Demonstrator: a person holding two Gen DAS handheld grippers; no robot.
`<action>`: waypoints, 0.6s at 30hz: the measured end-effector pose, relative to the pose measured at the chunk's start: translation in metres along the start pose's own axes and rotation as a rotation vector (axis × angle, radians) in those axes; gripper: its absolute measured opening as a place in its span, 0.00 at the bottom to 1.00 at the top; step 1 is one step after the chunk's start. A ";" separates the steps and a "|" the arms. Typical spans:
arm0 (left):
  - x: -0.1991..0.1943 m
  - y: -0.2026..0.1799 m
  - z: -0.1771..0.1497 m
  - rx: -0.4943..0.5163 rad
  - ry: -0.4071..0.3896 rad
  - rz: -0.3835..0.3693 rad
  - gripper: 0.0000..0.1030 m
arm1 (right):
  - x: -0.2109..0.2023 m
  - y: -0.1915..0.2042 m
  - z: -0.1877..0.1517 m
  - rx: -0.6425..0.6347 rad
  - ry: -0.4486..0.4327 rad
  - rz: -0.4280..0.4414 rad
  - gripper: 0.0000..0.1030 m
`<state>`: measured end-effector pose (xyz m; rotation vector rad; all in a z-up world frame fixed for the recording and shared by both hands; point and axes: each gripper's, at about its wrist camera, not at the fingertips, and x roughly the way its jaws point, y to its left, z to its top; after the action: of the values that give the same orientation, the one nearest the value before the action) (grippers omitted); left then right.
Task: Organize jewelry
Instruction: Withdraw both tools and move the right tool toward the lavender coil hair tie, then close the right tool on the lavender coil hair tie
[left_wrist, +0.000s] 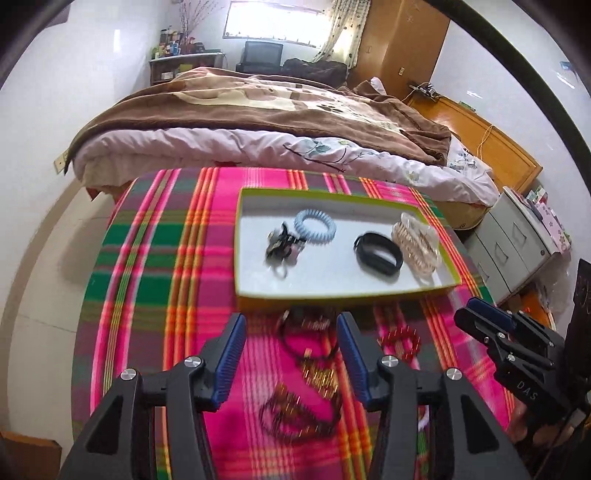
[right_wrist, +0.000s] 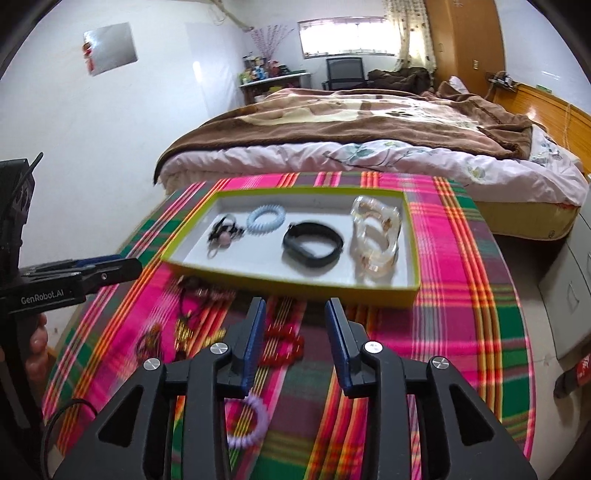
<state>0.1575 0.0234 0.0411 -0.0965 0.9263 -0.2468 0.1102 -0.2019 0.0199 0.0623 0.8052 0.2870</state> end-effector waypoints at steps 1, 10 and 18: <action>-0.002 0.002 -0.007 -0.003 0.002 0.013 0.49 | 0.000 0.001 -0.006 -0.009 0.010 0.001 0.34; -0.012 0.019 -0.054 -0.074 0.013 -0.012 0.71 | 0.007 0.006 -0.042 -0.035 0.079 0.008 0.35; -0.018 0.034 -0.076 -0.128 0.015 -0.025 0.71 | 0.018 0.017 -0.055 -0.091 0.124 0.011 0.37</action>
<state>0.0920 0.0625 0.0037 -0.2245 0.9555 -0.2115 0.0782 -0.1834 -0.0283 -0.0368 0.9144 0.3398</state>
